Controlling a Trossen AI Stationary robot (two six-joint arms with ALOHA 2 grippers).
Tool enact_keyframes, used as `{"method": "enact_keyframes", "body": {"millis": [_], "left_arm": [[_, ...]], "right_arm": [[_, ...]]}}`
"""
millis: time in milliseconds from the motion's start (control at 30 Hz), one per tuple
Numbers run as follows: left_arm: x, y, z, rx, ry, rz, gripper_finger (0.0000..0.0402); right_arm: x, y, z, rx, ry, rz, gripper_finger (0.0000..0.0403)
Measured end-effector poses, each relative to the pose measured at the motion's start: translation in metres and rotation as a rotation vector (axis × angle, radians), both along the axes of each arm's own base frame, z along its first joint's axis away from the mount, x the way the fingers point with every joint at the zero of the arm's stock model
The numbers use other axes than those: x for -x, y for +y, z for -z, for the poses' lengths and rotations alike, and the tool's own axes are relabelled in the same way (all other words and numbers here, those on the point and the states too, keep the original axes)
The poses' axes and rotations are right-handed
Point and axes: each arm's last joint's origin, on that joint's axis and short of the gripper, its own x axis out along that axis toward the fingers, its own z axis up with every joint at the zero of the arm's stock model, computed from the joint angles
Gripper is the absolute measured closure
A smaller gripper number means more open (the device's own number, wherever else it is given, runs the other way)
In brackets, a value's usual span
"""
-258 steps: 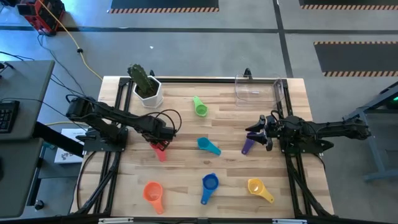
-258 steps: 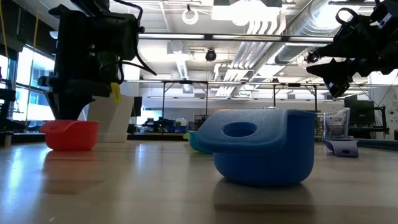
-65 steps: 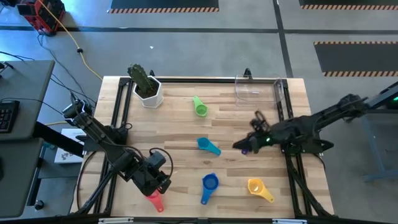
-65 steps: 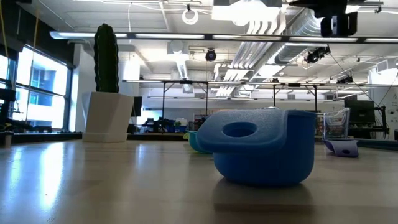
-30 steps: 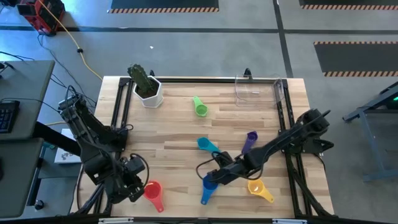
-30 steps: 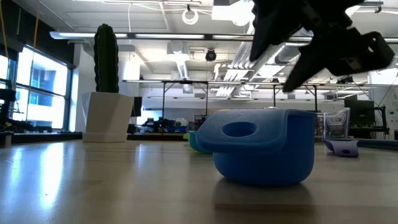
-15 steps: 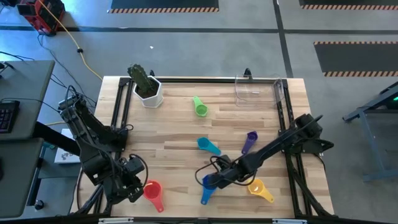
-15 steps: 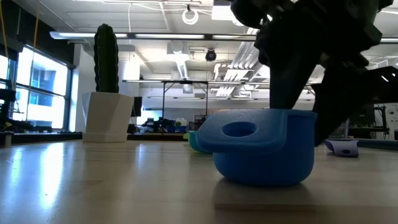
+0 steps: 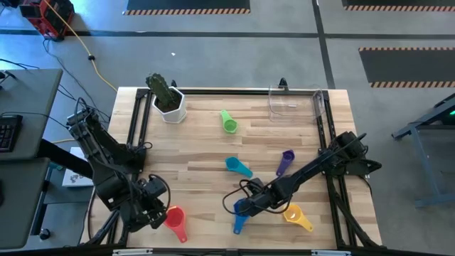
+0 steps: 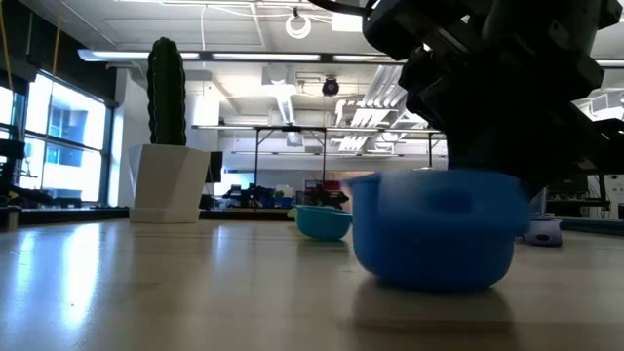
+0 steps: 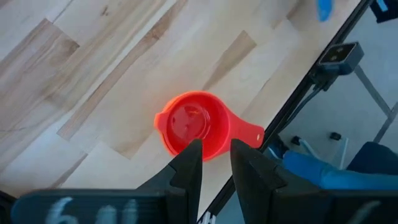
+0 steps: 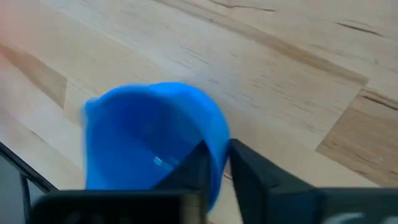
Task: Nest measuring cups in basket
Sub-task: Stack the blue measuring cup on the pink measuring cup
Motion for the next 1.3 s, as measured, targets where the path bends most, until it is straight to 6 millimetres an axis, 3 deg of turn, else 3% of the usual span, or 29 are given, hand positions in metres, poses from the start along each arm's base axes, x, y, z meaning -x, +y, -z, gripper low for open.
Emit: {"method": "enact_keyframes", "body": {"millis": [67,400,667,1033,1300], "left_arm": [[-0.003,0.002,0.000,0.000,0.000,-0.013,0.0328],[-0.022,0.017,0.000,0.012,-0.010,-0.108,0.0328],[-0.033,0.026,-0.001,0.046,0.023,-0.096,0.0328],[-0.006,0.000,0.001,0.122,0.087,-0.051,0.0328],[0.005,-0.019,0.012,0.120,0.131,-0.080,0.0328]], "right_arm": [[0.000,0.000,0.000,0.004,-0.002,-0.004,0.0393],[-0.005,0.002,-0.004,-0.031,-0.053,0.000,0.0398],[-0.031,0.000,-0.041,0.006,-0.193,-0.063,0.0400],[-0.056,-0.027,-0.099,0.179,-0.216,-0.151,0.0399],[-0.062,-0.044,-0.110,0.226,-0.210,-0.185,0.0399]]}}
